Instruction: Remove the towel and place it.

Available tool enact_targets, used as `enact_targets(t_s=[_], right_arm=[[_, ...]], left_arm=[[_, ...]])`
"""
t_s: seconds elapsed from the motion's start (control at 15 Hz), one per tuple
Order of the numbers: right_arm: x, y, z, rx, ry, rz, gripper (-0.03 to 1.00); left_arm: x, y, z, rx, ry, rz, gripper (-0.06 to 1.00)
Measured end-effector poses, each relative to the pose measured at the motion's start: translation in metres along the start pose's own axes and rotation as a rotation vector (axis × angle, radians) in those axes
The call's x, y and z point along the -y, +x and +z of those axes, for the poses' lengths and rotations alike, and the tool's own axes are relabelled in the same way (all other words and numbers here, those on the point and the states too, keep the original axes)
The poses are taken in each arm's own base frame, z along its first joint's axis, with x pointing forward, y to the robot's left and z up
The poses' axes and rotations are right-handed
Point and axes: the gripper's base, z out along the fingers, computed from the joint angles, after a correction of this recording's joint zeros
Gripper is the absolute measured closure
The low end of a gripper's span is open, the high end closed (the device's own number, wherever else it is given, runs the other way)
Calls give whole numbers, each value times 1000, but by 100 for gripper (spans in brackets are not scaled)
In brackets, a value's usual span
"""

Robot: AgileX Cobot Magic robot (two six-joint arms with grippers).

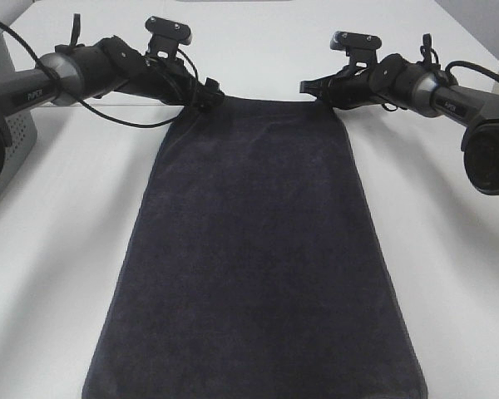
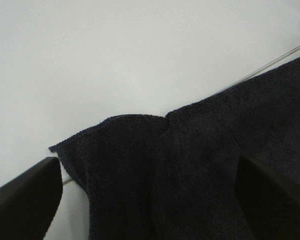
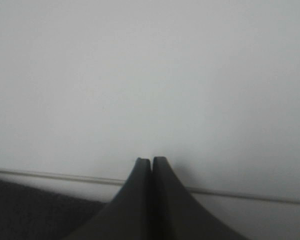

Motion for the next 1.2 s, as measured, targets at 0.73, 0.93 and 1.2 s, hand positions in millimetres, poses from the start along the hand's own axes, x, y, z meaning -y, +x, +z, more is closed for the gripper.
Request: enact_targets(t_s=[0.73,0.93,1.2], right_arm=[[3,-13,-1,141,18,148,96],[3,-17,-2,174,26,168,96],[4,-27,-7,230,37,199,96]], left_arm=[[-1,-2,0,17,-15,0,6],[-1,-2,0,19,-16,0,6],[-2,-2,0,21,-18,0,6]])
